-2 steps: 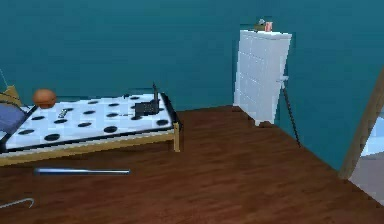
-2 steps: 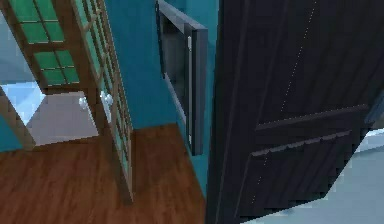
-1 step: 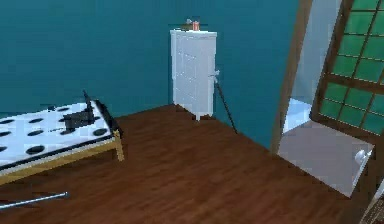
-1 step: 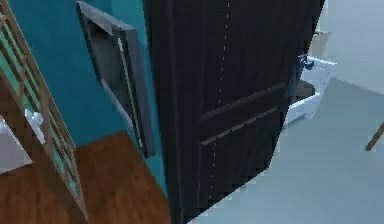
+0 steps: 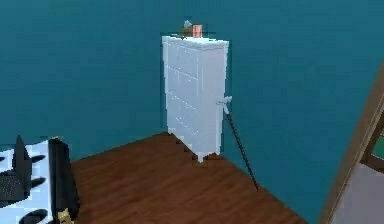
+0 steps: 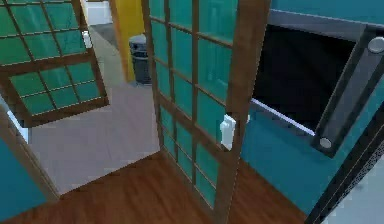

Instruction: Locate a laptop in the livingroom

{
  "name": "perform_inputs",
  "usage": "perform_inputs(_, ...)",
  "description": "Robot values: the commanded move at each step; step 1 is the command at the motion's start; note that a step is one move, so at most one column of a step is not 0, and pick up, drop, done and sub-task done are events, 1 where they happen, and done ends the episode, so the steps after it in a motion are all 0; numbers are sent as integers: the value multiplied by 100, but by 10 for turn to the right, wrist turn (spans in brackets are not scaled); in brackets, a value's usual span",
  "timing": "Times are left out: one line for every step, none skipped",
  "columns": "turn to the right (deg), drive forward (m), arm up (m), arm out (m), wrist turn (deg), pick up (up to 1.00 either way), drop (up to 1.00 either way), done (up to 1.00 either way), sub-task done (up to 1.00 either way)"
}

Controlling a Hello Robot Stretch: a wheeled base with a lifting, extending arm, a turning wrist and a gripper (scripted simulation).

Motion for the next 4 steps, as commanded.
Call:
perform_inputs(450, 0, 0, 0, 0, 0, 0, 0, 0)
perform_inputs(150, 0, 0, 0, 0, 0, 0, 0, 0)
perform_inputs(0, 5, 0, 0, 0, 0, 0, 0, 0)
perform_inputs(-450, 0, 0, 0, 0, 0, 0, 0, 0)
